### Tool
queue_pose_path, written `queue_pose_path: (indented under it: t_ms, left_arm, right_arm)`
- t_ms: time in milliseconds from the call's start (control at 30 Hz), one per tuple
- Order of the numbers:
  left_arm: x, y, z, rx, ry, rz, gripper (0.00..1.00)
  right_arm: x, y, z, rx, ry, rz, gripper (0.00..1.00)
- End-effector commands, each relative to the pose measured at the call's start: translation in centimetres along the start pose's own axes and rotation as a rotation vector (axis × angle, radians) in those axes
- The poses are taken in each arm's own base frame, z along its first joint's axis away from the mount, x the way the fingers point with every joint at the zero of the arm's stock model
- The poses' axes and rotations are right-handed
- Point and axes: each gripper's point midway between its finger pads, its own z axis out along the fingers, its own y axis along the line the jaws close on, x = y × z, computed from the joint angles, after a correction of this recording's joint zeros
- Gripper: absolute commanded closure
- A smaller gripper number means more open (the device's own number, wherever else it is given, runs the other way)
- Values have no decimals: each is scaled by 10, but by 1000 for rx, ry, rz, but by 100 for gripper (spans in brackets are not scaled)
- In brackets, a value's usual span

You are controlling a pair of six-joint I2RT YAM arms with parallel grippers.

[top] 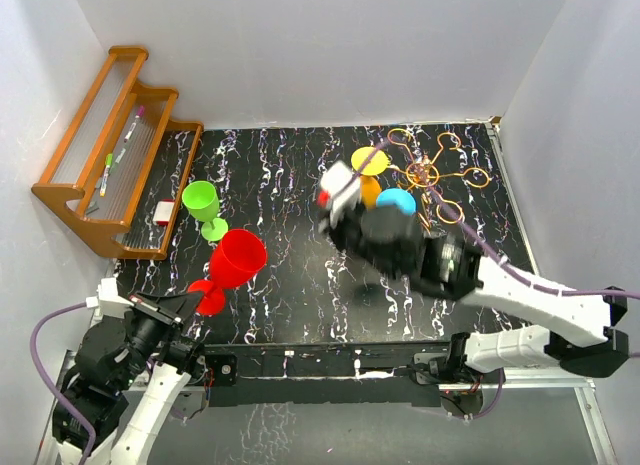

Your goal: Take the wine glass off the wine glass rack

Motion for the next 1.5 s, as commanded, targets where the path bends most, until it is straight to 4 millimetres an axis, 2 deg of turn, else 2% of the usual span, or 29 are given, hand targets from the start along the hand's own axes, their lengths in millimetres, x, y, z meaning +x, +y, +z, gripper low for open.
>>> queue_pose_path:
  t_ms: [0, 33, 100, 167, 300, 400, 533, 767, 967, 1133, 1300, 1367, 1467]
  left_arm:
    - [-15, -2, -16, 0, -69, 79, 100]
    - [-16, -2, -17, 3, -73, 86, 100]
    - [-16, -4, -18, 10, -77, 97, 100]
    - [-17, -5, -18, 14, -79, 103, 100]
    - [-15, -6, -14, 22, -71, 103, 100]
    - [-15, -7, -13, 26, -68, 101, 100]
    - [-15, -7, -12, 26, -68, 102, 100]
    - [-14, -8, -11, 32, -64, 97, 100]
    - [-14, -9, -9, 30, -63, 99, 100]
    - [-15, -10, -10, 32, -66, 99, 100]
    - [-14, -10, -9, 31, -65, 100, 100]
    - [-14, -10, -8, 31, -64, 99, 100]
    - [-16, -9, -7, 9, -68, 111, 100]
  right_arm:
    - [-53, -33, 32, -111, -26, 214, 89]
    - [-62, -34, 40, -147, -18, 237, 90]
    - [-77, -19, 54, -302, 4, 292, 91]
    - [-97, -1, 55, -502, -1, 347, 90]
    - [-122, 28, 36, -805, -50, 372, 58]
    - [-120, 40, 27, -897, -41, 373, 50]
    - [-105, 50, 22, -966, -7, 365, 48]
    - [-86, 57, 36, -957, 50, 387, 48]
    - [-81, 79, 50, -973, 84, 377, 49]
    - [-73, 83, 66, -935, 110, 382, 50]
    - [-73, 93, 68, -961, 112, 380, 52]
    - [-73, 98, 68, -972, 113, 376, 60]
    - [-73, 96, 74, -938, 125, 381, 91]
